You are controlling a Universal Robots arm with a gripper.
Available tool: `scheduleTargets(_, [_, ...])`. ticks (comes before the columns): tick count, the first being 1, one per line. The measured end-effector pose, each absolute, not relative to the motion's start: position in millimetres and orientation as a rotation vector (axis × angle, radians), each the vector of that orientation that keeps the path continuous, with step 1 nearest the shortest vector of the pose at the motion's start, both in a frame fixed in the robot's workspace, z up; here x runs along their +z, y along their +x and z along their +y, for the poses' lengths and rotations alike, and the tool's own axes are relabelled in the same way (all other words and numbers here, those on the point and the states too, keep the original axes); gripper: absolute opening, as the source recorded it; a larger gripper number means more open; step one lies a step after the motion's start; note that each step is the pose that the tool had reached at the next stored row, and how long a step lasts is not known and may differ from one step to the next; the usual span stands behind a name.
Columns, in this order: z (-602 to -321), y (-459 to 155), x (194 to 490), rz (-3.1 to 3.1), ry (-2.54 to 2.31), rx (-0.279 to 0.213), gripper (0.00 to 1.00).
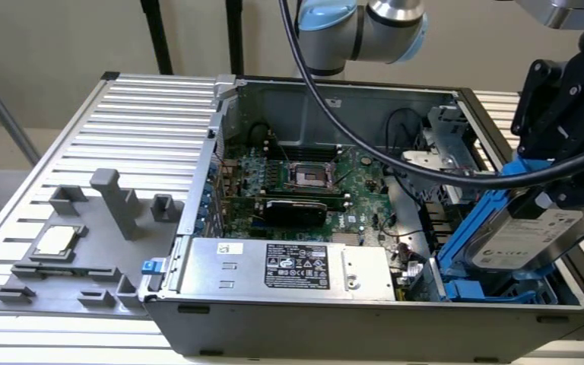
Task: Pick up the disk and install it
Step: 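Pick up the disk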
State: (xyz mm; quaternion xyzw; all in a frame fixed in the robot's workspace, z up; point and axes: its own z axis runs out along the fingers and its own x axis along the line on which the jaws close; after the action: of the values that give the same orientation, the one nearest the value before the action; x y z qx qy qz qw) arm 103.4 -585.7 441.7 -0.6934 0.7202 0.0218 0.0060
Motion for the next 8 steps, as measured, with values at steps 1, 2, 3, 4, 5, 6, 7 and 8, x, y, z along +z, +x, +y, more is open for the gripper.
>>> scheduleTargets(1, [-585.6,103.6,441.3,2.253,-2.171,0.068,0.33])
scheduleTargets(2, [-585.6,103.7,440.9,2.252,-2.172,0.068,0.33])
scheduleTargets(3, [-585.5,103.8,440.4,2.252,-2.173,0.068,0.33])
scheduleTargets(4, [-585.3,103.8,439.6,2.251,-2.174,0.068,0.33])
scheduleTargets(5, [-585.3,103.8,438.7,2.249,-2.175,0.068,0.33])
scheduleTargets(6, [-585.2,103.9,437.7,2.248,-2.177,0.068,0.33])
scheduleTargets(7, [-585.0,103.9,436.7,2.246,-2.179,0.068,0.33])
scheduleTargets(8, [-584.8,103.9,435.8,2.244,-2.181,0.068,0.33])
